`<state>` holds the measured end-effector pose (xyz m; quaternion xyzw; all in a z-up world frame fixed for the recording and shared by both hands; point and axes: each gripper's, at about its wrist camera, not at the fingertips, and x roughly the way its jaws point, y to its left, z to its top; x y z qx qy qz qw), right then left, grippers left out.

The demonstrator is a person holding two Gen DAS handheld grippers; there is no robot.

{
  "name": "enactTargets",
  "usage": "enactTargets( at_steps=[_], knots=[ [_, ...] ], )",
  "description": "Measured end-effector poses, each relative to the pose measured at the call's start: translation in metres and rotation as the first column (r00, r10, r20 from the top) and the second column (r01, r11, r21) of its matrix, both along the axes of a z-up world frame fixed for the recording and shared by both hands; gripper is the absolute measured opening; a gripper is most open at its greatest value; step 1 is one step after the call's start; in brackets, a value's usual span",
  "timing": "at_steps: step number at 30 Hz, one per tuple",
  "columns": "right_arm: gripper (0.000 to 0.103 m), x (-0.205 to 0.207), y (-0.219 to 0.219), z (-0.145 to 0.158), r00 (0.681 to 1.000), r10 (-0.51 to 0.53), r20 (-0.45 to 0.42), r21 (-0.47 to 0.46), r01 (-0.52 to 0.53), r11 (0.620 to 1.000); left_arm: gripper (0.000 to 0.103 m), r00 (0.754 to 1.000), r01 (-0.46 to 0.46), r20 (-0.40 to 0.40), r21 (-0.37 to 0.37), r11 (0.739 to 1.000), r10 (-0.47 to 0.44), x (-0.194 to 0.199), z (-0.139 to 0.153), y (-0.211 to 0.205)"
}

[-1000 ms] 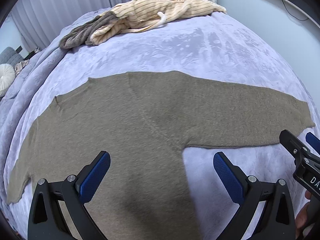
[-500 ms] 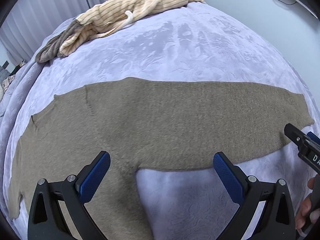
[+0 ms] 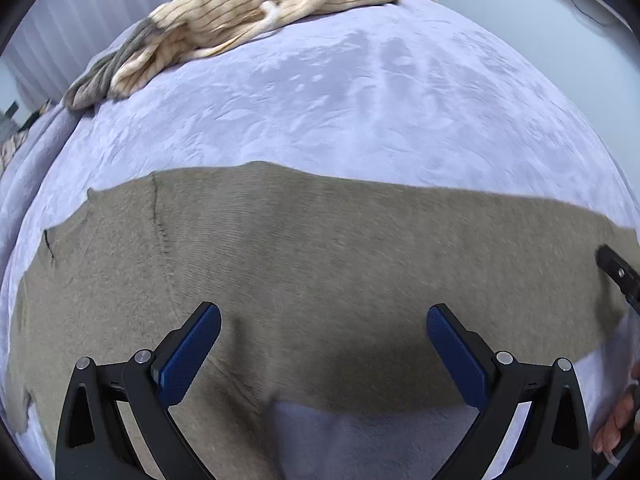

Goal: Fold small clothes
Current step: 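Move the right gripper to the sweater's sleeve cuff and grasp it, then lift the cuff with the right gripper and carry it across the sweater body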

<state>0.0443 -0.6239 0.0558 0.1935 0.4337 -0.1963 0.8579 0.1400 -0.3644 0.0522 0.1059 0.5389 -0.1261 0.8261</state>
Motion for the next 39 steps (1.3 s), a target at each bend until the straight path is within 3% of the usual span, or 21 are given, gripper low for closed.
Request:
enactTargets(
  at_steps=[1, 2, 9, 11, 14, 16, 19, 21, 25, 31, 39],
  knots=[
    [0.027, 0.0, -0.002, 0.001, 1.0, 0.014, 0.007, 0.005, -0.014, 1.0, 0.103, 1.0, -0.021, -0.006, -0.004, 1.0, 0.021, 0.006, -0.001, 0.006],
    [0.009, -0.003, -0.005, 0.002, 0.999, 0.03, 0.033, 0.039, -0.031, 0.999, 0.103, 0.999, -0.035, -0.007, -0.006, 0.999, 0.035, 0.01, -0.002, 0.012],
    [0.007, -0.043, -0.007, 0.027, 0.978, 0.021, 0.208, 0.075, -0.038, 0.996, 0.103, 0.993, -0.118, -0.025, 0.001, 0.993, 0.118, 0.028, -0.011, 0.043],
    [0.006, -0.041, -0.006, 0.025, 0.98, 0.025, 0.199, 0.066, -0.038, 0.997, 0.103, 0.991, -0.12, -0.062, 0.008, 0.993, 0.12, 0.031, -0.021, 0.044],
    [0.007, -0.027, -0.01, 0.01, 0.992, 0.01, 0.123, 0.072, -0.019, 0.997, 0.103, 0.993, -0.098, -0.055, 0.032, 0.995, 0.1, 0.029, -0.03, 0.039],
    [0.007, -0.027, -0.009, 0.008, 0.992, 0.006, 0.125, 0.063, -0.014, 0.998, 0.103, 0.994, -0.084, -0.066, 0.047, 0.995, 0.087, 0.029, -0.035, 0.038],
    [0.007, -0.037, -0.005, 0.022, 0.986, 0.004, 0.168, 0.069, -0.016, 0.997, 0.103, 0.994, -0.077, -0.077, 0.043, 0.996, 0.08, 0.029, -0.031, 0.038],
    [0.007, -0.042, 0.002, 0.033, 0.983, 0.024, 0.182, 0.067, -0.037, 0.997, 0.103, 0.996, -0.064, -0.07, -0.005, 0.998, 0.064, 0.024, -0.021, 0.041],
    [0.007, -0.04, 0.022, 0.054, 0.982, 0.065, 0.177, 0.014, -0.068, 0.998, 0.103, 0.998, -0.048, -0.033, -0.026, 0.999, 0.047, 0.01, -0.004, 0.051],
    [0.007, -0.029, 0.065, 0.085, 0.967, 0.141, 0.212, 0.008, -0.146, 0.989, 0.103, 0.998, -0.069, -0.001, -0.09, 0.994, 0.069, -0.013, 0.018, 0.087],
    [0.006, -0.007, 0.141, 0.112, 0.946, 0.225, 0.235, 0.006, -0.233, 0.972, 0.103, 0.991, -0.136, -0.009, -0.114, 0.984, 0.136, -0.031, 0.019, 0.157]
  ],
)
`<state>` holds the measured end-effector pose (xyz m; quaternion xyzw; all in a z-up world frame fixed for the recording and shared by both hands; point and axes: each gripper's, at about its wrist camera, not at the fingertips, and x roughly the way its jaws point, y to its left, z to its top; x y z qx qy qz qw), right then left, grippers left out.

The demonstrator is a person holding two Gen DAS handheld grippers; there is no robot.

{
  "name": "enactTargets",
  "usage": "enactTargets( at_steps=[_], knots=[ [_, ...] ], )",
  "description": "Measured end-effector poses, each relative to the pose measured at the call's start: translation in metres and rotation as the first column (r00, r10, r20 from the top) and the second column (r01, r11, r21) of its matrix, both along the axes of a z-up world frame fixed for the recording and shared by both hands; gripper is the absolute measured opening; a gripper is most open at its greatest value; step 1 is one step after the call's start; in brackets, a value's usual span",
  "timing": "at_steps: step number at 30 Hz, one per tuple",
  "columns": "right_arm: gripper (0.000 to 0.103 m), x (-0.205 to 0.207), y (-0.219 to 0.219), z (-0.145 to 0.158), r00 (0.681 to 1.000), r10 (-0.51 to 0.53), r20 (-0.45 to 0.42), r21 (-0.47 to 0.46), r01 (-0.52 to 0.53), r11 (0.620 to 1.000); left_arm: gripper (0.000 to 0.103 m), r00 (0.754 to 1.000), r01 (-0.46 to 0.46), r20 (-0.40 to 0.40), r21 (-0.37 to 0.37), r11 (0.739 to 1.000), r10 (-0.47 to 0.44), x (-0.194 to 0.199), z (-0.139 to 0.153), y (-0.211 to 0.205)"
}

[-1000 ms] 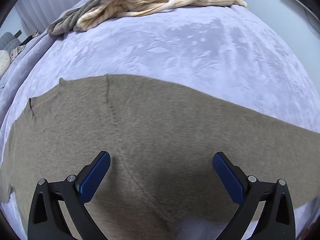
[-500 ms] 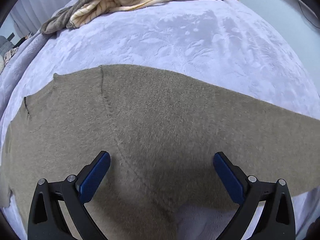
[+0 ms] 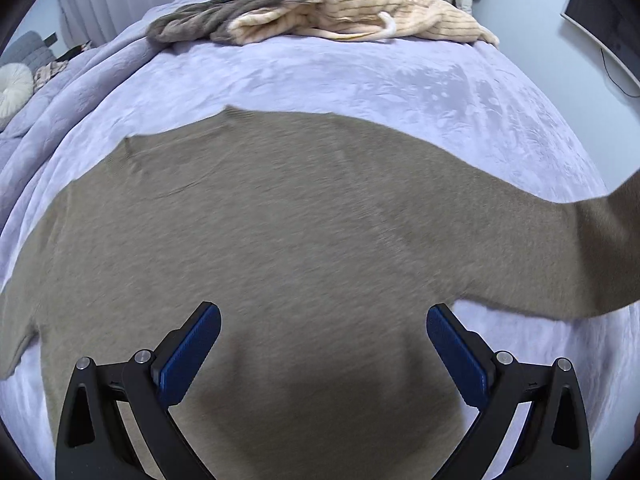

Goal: Fold small clothes
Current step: 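Lift the cuff with the right gripper and carry it across the sweater body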

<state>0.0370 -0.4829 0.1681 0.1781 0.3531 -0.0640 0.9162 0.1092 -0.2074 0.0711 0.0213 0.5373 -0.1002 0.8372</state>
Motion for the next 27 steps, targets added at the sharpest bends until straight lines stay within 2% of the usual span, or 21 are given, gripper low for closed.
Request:
enactTargets(
  at_steps=[6, 11, 19, 27],
  knots=[
    [0.006, 0.016, 0.064, 0.018, 0.997, 0.073, 0.018, -0.023, -0.072, 0.997, 0.103, 0.999, -0.053, -0.009, -0.024, 0.998, 0.053, -0.011, -0.001, 0.051],
    [0.006, 0.029, 0.121, 0.02, 0.99, 0.138, 0.009, -0.043, -0.137, 0.99, 0.103, 0.998, -0.065, 0.002, -0.039, 0.997, 0.065, -0.018, 0.003, 0.085],
    [0.006, 0.047, 0.202, 0.012, 0.975, 0.224, -0.019, -0.071, -0.224, 0.972, 0.103, 0.996, -0.083, 0.029, -0.06, 0.995, 0.085, -0.023, 0.01, 0.13],
    [0.006, 0.063, 0.27, -0.001, 0.954, 0.295, -0.057, -0.098, -0.3, 0.949, 0.103, 0.991, -0.129, 0.01, -0.079, 0.989, 0.13, -0.017, -0.002, 0.172]
  ],
)
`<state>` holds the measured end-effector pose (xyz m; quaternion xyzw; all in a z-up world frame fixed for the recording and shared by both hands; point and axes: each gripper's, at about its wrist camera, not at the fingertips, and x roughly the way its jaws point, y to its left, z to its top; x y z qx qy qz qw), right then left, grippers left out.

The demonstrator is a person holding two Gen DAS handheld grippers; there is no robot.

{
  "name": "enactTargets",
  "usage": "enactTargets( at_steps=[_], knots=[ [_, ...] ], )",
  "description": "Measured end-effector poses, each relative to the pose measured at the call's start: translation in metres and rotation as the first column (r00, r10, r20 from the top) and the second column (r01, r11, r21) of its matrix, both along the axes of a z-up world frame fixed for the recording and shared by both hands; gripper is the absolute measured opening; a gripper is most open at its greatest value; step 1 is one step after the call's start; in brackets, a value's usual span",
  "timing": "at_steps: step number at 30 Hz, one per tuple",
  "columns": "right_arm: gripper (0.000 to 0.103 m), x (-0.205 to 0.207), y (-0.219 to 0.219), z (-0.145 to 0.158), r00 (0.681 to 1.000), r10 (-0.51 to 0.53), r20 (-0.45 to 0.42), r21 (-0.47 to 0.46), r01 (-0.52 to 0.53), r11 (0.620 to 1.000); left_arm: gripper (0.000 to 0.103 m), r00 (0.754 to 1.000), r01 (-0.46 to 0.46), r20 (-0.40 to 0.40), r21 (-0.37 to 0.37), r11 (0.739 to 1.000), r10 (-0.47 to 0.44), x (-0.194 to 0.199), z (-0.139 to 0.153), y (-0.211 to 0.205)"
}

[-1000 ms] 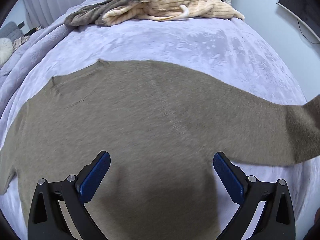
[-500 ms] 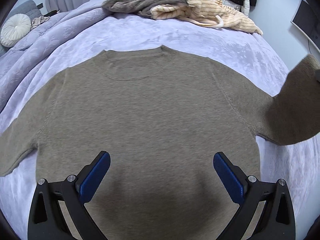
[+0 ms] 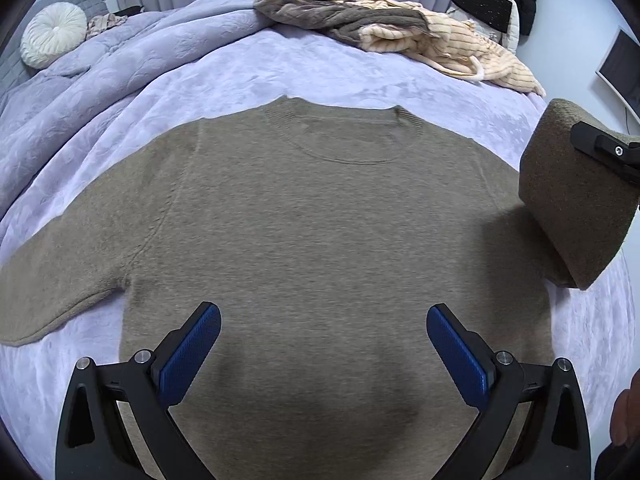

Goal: Fold small clothes
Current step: 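Lift the cuff with the right gripper and carry it across the sweater body, then lower the cuff onto the sweater body and open the right gripper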

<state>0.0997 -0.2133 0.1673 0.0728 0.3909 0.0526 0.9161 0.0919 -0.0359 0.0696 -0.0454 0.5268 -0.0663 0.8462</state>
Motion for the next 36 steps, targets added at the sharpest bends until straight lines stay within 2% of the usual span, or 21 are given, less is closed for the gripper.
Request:
enactTargets(
  at_steps=[9, 16, 28, 36],
  knots=[
    [0.006, 0.016, 0.077, -0.024, 0.995, 0.085, -0.042, -0.063, -0.088, 0.994, 0.103, 0.997, -0.066, -0.042, -0.023, 0.998, 0.065, 0.004, -0.021, 0.046],
    [0.006, 0.023, 0.128, -0.038, 0.985, 0.16, -0.064, -0.081, -0.165, 0.983, 0.103, 0.994, -0.097, -0.057, -0.035, 0.995, 0.095, 0.003, -0.032, 0.066],
    [0.006, 0.029, 0.17, -0.066, 0.964, 0.232, -0.126, -0.09, -0.244, 0.966, 0.103, 0.986, -0.161, -0.059, -0.049, 0.986, 0.158, -0.015, -0.038, 0.094],
    [0.006, 0.032, 0.198, -0.094, 0.946, 0.267, -0.186, -0.129, -0.293, 0.947, 0.103, 0.972, -0.223, -0.081, -0.049, 0.974, 0.219, -0.026, -0.043, 0.108]
  ],
)
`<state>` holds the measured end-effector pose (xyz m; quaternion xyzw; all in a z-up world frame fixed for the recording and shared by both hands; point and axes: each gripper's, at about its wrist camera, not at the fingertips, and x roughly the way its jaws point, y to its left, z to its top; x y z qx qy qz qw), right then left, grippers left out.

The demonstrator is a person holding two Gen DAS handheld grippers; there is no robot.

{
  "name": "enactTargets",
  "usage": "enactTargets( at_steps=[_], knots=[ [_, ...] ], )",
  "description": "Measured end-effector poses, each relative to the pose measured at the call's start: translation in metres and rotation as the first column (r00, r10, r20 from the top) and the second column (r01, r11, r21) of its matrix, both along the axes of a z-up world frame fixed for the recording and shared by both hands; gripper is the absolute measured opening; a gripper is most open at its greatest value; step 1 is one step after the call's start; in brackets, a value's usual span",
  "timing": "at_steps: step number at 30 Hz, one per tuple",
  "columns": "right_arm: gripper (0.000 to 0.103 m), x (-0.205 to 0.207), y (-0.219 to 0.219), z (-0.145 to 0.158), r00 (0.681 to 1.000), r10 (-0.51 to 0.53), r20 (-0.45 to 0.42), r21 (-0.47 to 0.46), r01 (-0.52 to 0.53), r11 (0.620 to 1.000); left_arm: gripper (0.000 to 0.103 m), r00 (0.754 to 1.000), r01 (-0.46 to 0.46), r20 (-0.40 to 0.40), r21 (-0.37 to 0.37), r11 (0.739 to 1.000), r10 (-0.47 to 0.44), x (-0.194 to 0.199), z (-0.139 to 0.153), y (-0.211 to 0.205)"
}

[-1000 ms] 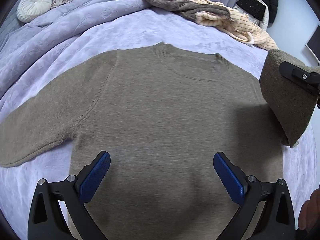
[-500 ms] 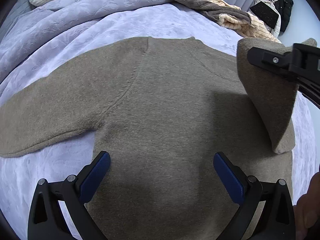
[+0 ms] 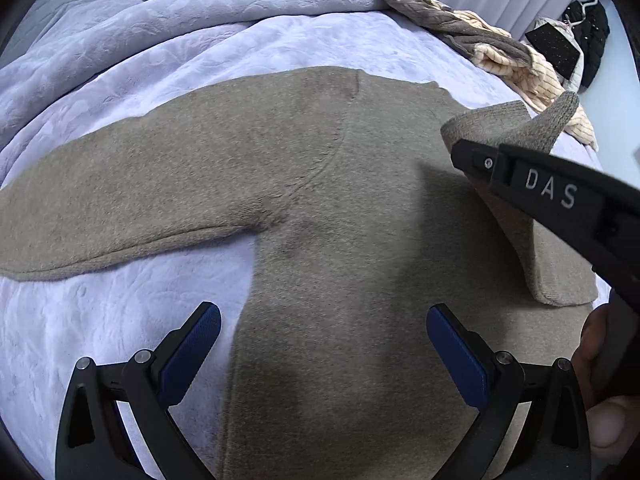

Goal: Fold small clothes
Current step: 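Lower the cuff onto the sweater body and open the right gripper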

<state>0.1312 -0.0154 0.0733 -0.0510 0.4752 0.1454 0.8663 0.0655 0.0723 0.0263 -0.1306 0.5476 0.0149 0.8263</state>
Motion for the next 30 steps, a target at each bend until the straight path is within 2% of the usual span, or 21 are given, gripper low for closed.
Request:
enactTargets(
  at_steps=[3, 6, 9, 10, 11, 15, 17, 18, 21, 25, 28, 30],
  knots=[
    [0.007, 0.002, 0.004, -0.01, 0.999, 0.014, -0.032, -0.008, -0.015, 1.0, 0.103, 1.0, -0.016, -0.01, -0.009, 1.0, 0.015, -0.002, -0.004, 0.004],
    [0.015, 0.005, 0.005, -0.016, 0.995, 0.05, -0.086, 0.048, -0.046, 0.998, 0.103, 1.0, -0.024, -0.011, -0.01, 1.0, 0.024, -0.006, -0.005, 0.007],
    [0.044, 0.0, 0.01, -0.008, 0.994, 0.093, -0.06, 0.059, -0.09, 0.994, 0.103, 0.999, -0.032, -0.013, -0.009, 0.999, 0.032, -0.006, -0.006, 0.01],
    [0.058, -0.002, 0.01, -0.004, 0.994, 0.101, -0.046, 0.061, -0.098, 0.993, 0.103, 0.999, -0.034, -0.012, -0.008, 0.999, 0.034, -0.007, -0.005, 0.012],
    [0.063, -0.005, 0.008, 0.003, 0.994, 0.11, -0.029, 0.077, -0.107, 0.991, 0.103, 0.999, -0.035, -0.012, -0.006, 0.999, 0.035, -0.008, -0.005, 0.012],
    [0.064, -0.011, -0.021, 0.032, 0.995, 0.096, 0.031, 0.127, -0.099, 0.987, 0.103, 1.0, -0.023, 0.003, -0.008, 1.0, 0.023, -0.007, 0.001, 0.007],
    [0.071, -0.01, -0.051, 0.04, 0.998, 0.02, 0.063, 0.11, -0.027, 0.994, 0.103, 1.0, -0.012, 0.017, -0.01, 1.0, 0.012, -0.005, 0.006, 0.002],
    [0.072, -0.007, -0.069, 0.04, 0.997, -0.025, 0.066, 0.094, 0.019, 0.995, 0.103, 1.0, -0.006, 0.024, -0.013, 1.0, 0.006, -0.003, 0.008, 0.0],
    [0.072, 0.002, -0.108, 0.026, 0.991, -0.133, 0.03, 0.013, 0.132, 0.991, 0.103, 0.999, 0.017, 0.041, -0.012, 1.0, -0.017, 0.003, 0.013, -0.01],
    [0.072, 0.01, -0.124, -0.011, 0.981, -0.194, -0.01, -0.12, 0.191, 0.974, 0.103, 0.998, 0.054, 0.046, -0.021, 0.998, -0.053, 0.018, 0.017, -0.024],
    [0.072, 0.006, -0.115, -0.041, 0.988, -0.092, -0.122, -0.085, 0.082, 0.993, 0.103, 0.995, 0.09, 0.046, -0.001, 0.996, -0.09, 0.029, 0.019, -0.038],
    [0.072, -0.001, -0.116, -0.034, 0.996, -0.042, -0.08, -0.051, 0.038, 0.998, 0.103, 0.993, 0.109, 0.052, 0.008, 0.994, -0.11, 0.036, 0.022, -0.048]
  ],
)
